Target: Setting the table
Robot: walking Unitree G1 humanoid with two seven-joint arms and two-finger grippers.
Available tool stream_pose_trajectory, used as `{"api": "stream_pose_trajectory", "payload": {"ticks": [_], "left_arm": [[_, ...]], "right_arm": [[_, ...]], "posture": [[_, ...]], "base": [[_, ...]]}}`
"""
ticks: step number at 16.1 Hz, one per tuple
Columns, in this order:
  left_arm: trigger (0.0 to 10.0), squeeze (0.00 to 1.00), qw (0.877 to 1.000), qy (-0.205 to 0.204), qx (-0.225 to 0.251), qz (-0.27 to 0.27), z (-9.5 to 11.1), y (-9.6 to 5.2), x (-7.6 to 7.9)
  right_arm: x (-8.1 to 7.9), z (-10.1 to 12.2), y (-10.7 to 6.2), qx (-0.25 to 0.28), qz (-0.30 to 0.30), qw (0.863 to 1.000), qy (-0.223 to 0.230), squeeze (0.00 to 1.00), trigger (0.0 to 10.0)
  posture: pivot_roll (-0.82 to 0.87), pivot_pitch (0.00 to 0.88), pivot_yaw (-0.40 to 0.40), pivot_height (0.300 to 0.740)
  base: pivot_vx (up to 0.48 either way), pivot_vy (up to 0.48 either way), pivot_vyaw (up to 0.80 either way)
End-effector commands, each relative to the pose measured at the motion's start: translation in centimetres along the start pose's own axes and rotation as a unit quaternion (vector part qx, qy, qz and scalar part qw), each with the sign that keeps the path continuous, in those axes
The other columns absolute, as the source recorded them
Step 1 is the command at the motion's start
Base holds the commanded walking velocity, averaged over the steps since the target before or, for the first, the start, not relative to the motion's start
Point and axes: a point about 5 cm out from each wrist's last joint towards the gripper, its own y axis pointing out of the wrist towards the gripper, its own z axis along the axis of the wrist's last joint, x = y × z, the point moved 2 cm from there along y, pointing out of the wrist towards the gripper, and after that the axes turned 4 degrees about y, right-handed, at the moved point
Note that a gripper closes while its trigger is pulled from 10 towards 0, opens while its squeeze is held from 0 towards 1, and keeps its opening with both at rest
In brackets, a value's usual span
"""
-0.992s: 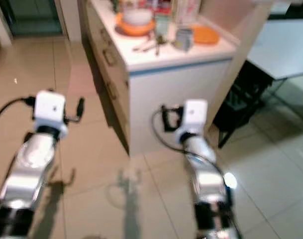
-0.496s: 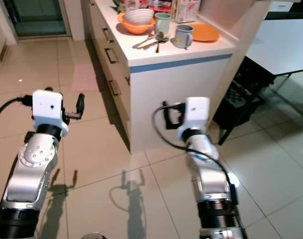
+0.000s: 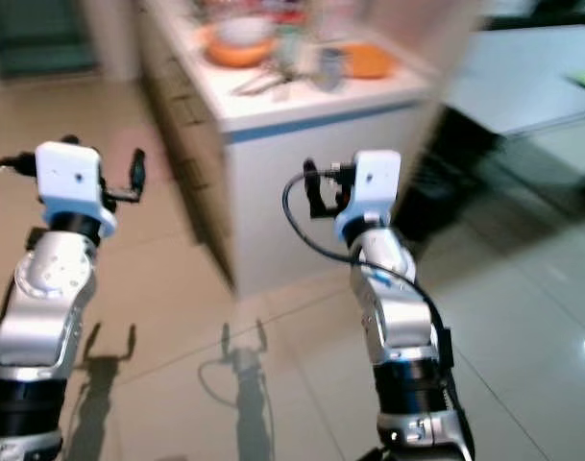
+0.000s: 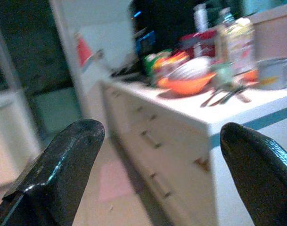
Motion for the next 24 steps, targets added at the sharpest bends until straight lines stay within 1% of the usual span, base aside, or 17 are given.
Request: {"api": "stream_pose_trajectory", "payload": {"ticks": [1,3,6,7,8,10,14,15,20,24], "left_arm": [[10.0,0.0,1.0,-0.001,0.012,-0.004,0.8,0.3,0.3],[10.0,0.0,1.0,0.006,0.008,-0.003,0.6,0.3,0.0],[10.0,0.0,1.0,0.01,0.01,0.0,0.8,0.4,-0.4],[10.0,0.0,1.0,0.01,0.01,0.002,0.9,0.5,-0.5],[10.0,0.0,1.0,0.01,0.011,0.005,1.0,0.4,-0.6],[10.0,0.0,1.0,0.01,0.012,0.005,1.1,0.5,-0.6],[10.0,0.0,1.0,0.011,0.014,0.006,1.2,0.7,-0.7],[10.0,0.0,1.0,0.011,0.014,0.006,1.2,0.7,-0.7],[10.0,0.0,1.0,0.015,0.018,0.0,1.4,0.9,-0.8],[10.0,0.0,1.0,0.017,0.019,-0.003,1.5,0.9,-0.7]], "right_arm": [[0.5,0.9,0.2,0.013,-0.011,1.0,-0.009,0.0,10.0],[0.4,2.1,0.7,0.028,-0.01,0.999,-0.015,0.0,10.0],[0.3,2.7,1.0,0.033,-0.002,0.999,-0.019,0.0,10.0],[0.3,2.7,1.0,0.032,-0.001,0.999,-0.021,0.0,10.0],[0.0,2.6,1.0,0.029,0.01,0.999,-0.034,0.0,10.0],[-0.1,2.5,1.1,0.027,0.012,0.999,-0.037,0.0,10.0],[-0.2,2.5,1.3,0.027,0.015,0.999,-0.039,0.0,10.0],[-0.2,2.5,1.3,0.028,0.014,0.999,-0.038,0.0,10.0],[-0.1,2.1,1.2,0.025,0.009,0.999,-0.024,0.0,10.0],[-0.1,1.9,1.1,0.023,0.008,0.999,-0.022,0.0,10.0]], "posture": [[0.12,0.0,-0.061,0.74],[0.12,0.0,-0.068,0.74],[0.11,0.0,-0.076,0.74],[0.11,0.0,-0.076,0.74],[0.11,0.0,-0.077,0.74],[0.11,0.0,-0.079,0.74],[0.11,0.0,-0.079,0.74],[0.11,0.0,-0.079,0.74],[0.12,0.0,-0.073,0.74],[0.12,0.0,-0.069,0.74]], "base": [[0.27,0.0,0.0],[0.266,0.0,0.0],[0.273,0.0,0.0],[0.274,0.0,0.0],[0.285,0.0,0.0],[0.293,0.0,0.0],[0.296,0.0,0.55],[0.3,0.0,0.6],[0.308,0.0,0.0],[0.316,0.0,0.0]]}}
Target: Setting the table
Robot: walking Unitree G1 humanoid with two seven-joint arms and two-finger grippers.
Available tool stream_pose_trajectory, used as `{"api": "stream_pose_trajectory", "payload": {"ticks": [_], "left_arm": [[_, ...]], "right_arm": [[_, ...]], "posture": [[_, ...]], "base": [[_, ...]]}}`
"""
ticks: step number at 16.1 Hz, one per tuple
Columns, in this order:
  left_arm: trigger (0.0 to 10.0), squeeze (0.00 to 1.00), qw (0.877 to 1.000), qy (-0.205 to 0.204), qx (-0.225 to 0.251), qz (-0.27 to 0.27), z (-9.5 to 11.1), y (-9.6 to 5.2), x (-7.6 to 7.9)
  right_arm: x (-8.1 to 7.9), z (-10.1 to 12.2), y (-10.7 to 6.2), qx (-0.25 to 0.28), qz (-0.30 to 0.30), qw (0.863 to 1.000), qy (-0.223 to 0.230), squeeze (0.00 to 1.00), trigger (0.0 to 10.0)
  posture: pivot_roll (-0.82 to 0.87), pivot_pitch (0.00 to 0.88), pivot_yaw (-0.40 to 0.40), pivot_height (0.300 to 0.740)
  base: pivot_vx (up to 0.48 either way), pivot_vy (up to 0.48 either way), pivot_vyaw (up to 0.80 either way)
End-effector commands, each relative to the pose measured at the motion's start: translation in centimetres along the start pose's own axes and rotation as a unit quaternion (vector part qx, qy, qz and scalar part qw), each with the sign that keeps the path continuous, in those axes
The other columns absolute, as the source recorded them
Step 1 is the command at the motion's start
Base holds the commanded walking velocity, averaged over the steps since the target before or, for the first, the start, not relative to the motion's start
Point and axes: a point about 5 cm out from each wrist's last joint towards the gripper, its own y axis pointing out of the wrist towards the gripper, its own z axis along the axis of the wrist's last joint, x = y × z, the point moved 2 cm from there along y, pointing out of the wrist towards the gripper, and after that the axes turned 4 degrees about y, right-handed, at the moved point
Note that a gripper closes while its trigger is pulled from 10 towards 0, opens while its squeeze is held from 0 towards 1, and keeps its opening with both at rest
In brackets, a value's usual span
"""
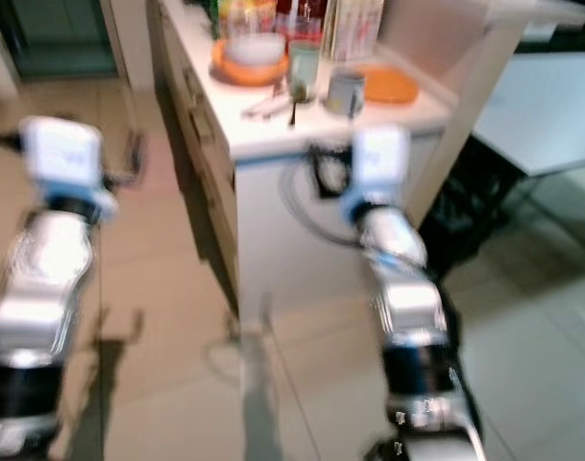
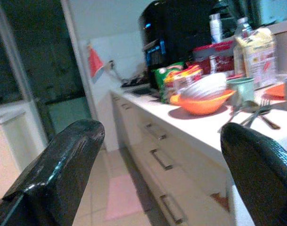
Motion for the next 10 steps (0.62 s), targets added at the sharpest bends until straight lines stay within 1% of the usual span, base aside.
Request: {"api": "stream_pose_trajectory", "payload": {"ticks": [1,10], "left_arm": [[10.0,0.0,1.0,0.008,0.008,0.011,0.44,0.17,-0.97],[10.0,0.0,1.0,0.002,0.006,0.003,0.41,0.17,-0.68]], "right_arm": [[-0.81,0.65,0.24,0.013,0.012,1.0,0.007,0.0,10.0],[-0.67,0.26,-0.24,0.009,0.01,1.0,0.01,0.0,10.0]], "posture": [[0.12,0.0,-0.067,0.74],[0.11,0.0,-0.062,0.74]], "base": [[0.315,0.0,0.0],[0.332,0.0,0.0]]}}
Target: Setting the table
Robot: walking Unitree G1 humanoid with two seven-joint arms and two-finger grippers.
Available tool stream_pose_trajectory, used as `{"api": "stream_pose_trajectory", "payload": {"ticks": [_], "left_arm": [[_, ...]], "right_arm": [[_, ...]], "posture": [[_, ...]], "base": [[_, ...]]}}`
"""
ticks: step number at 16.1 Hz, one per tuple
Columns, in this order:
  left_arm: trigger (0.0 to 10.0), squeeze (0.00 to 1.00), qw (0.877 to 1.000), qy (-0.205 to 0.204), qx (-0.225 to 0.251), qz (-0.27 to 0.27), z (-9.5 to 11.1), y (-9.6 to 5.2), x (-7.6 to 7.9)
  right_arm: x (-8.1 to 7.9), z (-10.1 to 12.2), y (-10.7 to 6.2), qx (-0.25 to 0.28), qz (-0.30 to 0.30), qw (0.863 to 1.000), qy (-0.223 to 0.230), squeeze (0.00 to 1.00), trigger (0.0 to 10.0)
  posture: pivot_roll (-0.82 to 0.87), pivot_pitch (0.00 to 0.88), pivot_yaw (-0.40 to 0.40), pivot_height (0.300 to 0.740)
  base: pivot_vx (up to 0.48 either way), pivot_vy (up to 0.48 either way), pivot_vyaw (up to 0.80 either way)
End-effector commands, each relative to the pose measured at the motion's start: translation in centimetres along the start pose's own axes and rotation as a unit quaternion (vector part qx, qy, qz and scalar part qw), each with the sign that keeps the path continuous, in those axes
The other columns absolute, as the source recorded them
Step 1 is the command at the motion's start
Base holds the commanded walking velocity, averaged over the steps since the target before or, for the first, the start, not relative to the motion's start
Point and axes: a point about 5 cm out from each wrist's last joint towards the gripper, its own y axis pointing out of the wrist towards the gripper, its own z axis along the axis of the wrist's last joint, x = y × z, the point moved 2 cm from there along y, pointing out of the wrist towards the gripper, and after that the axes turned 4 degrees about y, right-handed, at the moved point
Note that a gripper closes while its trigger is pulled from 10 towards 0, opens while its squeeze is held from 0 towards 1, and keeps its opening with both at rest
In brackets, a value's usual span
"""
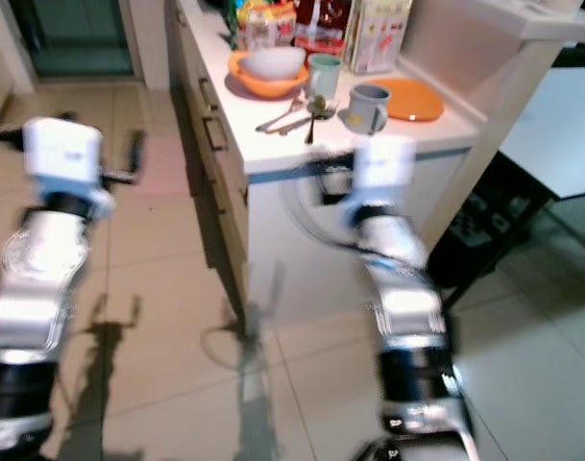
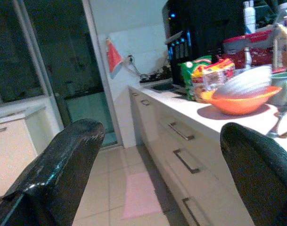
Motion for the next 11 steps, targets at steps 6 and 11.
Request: {"api": "stream_pose_trajectory", "payload": {"ticks": [6,11], "left_arm": [[10.0,0.0,1.0,-0.012,0.008,-0.019,0.55,-0.03,1.06],[10.0,0.0,1.0,-0.013,0.008,-0.02,0.54,-0.06,1.1]], "right_arm": [[1.36,0.46,-0.35,0.005,-0.016,1.0,-0.005,0.0,10.0],[1.34,0.33,-0.4,0.003,-0.013,1.0,-0.004,0.0,10.0]], "posture": [[0.11,0.0,-0.063,0.74],[0.11,0.0,-0.067,0.74]], "base": [[0.366,0.0,0.0],[0.388,0.0,0.0]]}}
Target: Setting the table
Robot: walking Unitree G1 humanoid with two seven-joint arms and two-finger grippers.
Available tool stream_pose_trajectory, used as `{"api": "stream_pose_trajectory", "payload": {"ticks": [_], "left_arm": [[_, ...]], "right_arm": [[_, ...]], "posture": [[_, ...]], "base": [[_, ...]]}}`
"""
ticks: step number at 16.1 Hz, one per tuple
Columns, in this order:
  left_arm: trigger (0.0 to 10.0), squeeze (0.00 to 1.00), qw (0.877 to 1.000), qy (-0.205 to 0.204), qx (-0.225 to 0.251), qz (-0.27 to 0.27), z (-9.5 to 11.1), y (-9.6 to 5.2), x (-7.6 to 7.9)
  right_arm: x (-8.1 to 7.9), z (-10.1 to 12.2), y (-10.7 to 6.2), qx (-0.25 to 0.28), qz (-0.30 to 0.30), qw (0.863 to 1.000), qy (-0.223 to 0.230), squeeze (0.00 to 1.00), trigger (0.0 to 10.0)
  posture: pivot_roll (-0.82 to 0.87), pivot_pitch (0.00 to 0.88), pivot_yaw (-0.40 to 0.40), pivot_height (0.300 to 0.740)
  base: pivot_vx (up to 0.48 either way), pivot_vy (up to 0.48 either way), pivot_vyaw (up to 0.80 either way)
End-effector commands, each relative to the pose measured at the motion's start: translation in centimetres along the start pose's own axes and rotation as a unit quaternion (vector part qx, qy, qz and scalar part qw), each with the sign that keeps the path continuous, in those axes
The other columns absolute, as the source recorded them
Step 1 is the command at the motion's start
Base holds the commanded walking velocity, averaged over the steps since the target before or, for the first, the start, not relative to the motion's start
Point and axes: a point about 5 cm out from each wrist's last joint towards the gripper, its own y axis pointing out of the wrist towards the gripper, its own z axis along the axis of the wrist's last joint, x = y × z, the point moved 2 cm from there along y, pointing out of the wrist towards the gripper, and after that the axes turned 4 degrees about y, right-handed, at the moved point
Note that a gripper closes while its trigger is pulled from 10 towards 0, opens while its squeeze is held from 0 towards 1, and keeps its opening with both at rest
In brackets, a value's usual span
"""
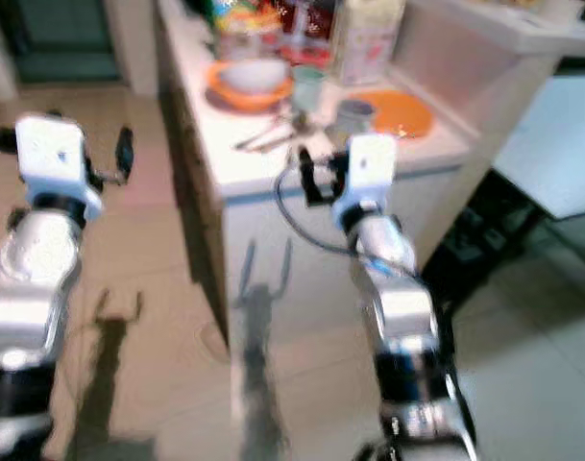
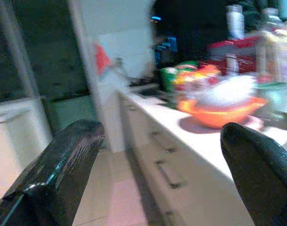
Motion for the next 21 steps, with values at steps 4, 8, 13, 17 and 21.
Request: {"api": "stream_pose_trajectory", "payload": {"ticks": [4,8,13,17,21], "left_arm": [[10.0,0.0,1.0,0.003,0.005,0.001,0.4,0.1,-0.4],[10.0,0.0,1.0,0.004,0.007,0.001,0.4,0.1,-0.4],[10.0,0.0,1.0,0.007,0.008,0.003,0.4,0.1,-0.6],[10.0,0.0,1.0,0.01,0.008,0.006,0.4,0.2,-0.8],[10.0,0.0,1.0,0.011,0.007,0.008,0.4,0.2,-1.0]], "right_arm": [[-0.1,0.4,0.1,0.004,0.002,1.0,0.005,0.0,10.0],[-0.3,0.3,0.1,0.004,0.01,1.0,0.006,0.0,10.0],[-0.7,0.4,0.0,0.008,0.019,1.0,0.007,0.0,10.0],[-1.5,0.6,-0.3,0.013,0.052,0.998,-0.011,0.0,10.0],[-1.6,0.8,-0.4,0.023,0.049,0.998,-0.004,0.0,10.0]], "posture": [[0.11,0.0,-0.067,0.74],[0.11,0.0,-0.065,0.74],[0.11,0.0,-0.064,0.74],[0.11,0.0,-0.061,0.74],[0.11,0.0,-0.059,0.74]], "base": [[0.417,0.0,0.0],[0.433,0.0,0.0],[0.433,0.0,0.0],[0.432,0.0,0.16],[0.435,0.0,0.36]]}}
